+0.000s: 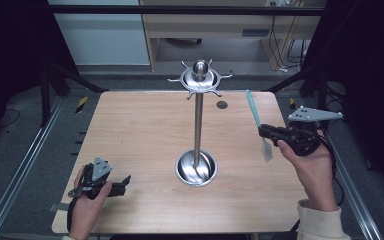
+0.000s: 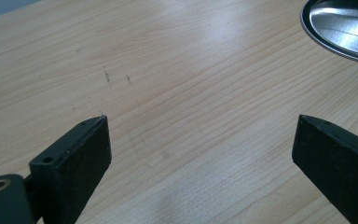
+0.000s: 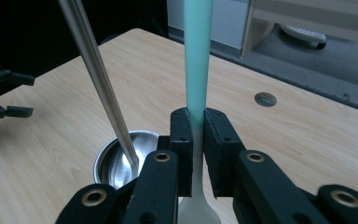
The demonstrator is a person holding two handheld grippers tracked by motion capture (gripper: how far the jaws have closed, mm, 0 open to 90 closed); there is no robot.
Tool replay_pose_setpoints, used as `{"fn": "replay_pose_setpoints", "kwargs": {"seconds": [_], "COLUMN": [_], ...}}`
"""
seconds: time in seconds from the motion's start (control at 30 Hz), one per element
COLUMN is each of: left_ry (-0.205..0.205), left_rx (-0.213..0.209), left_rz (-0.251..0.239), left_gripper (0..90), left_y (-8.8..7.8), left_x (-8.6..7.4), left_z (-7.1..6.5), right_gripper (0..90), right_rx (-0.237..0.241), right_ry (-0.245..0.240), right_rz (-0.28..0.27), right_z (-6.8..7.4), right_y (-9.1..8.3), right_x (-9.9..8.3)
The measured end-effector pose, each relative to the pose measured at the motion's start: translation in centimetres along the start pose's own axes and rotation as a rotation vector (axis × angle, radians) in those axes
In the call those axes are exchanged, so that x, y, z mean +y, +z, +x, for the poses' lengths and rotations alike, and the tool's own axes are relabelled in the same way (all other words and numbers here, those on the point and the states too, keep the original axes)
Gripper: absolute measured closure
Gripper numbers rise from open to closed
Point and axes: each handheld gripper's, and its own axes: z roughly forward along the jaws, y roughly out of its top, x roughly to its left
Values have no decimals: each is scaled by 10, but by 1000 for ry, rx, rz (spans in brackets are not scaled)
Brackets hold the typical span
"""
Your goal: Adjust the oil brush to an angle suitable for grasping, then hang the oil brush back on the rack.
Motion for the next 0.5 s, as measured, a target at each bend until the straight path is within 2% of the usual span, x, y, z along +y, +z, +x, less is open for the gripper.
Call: {"fn": "replay_pose_setpoints", "kwargs": {"seconds": [0.33,0.5], "left_ry": [-3,2], "left_rx": [4,2], "left_rz": [-1,-2], "left_gripper": [41,41], "left_y": [0,0], "left_x": [0,0], "left_z": [1,0], "right_gripper": [824,825], "right_rx": [3,2], "right_ry": [-32,-28], "right_rz": [-47,-76], "right_z": [9,11], "right_y": [-9,-16], "right_x": [8,9]}}
